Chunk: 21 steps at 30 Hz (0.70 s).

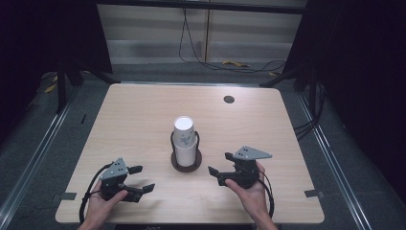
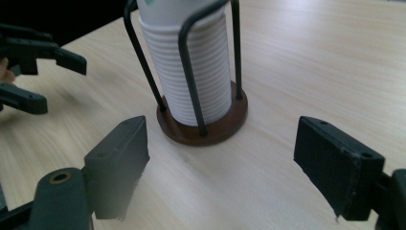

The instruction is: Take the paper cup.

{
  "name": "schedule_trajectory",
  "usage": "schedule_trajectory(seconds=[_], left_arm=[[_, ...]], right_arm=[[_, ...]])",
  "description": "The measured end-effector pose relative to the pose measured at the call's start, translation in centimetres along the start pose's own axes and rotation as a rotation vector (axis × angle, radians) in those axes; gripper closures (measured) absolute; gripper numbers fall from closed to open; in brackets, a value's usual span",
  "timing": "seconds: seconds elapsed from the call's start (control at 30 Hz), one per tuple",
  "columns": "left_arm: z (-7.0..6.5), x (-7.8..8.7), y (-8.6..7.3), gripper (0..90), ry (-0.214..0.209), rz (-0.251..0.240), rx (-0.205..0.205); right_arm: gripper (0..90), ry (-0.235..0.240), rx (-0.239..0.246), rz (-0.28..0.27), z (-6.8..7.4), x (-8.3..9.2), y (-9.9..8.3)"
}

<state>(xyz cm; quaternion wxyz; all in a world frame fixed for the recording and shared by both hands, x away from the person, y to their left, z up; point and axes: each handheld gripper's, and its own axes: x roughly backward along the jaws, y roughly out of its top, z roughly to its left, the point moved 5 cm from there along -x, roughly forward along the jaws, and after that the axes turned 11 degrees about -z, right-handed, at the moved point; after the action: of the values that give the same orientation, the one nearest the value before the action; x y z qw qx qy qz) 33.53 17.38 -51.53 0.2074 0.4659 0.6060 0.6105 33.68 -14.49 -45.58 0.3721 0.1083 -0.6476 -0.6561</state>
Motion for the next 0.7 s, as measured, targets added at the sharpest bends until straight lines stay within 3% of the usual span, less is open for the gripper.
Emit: schedule_trajectory(seconds=[0.33, 0.4, 0.57, 0.7], left_arm=[[0.0, -0.1, 0.0, 16.3, 0.0, 0.005, -0.004], [0.1, -0.1, 0.0, 16.3, 0.002, 0.006, -0.002], [0.0, -0.1, -0.1, 16.3, 0.002, 0.006, -0.002], [0.0, -0.2, -0.1, 16.5, 0.007, 0.008, -0.001]], right_arm=[[22.8, 0.053, 0.044, -0.018, 0.4, -1.4, 3.3], [22.9, 0.073, 0.034, -0.003, 0.4, -1.7, 3.7], [24.7, 0.082, 0.033, -0.024, 0.5, -1.9, 4.1], [27.3, 0.108, 0.041, -0.039, 0.5, -2.1, 5.5]])
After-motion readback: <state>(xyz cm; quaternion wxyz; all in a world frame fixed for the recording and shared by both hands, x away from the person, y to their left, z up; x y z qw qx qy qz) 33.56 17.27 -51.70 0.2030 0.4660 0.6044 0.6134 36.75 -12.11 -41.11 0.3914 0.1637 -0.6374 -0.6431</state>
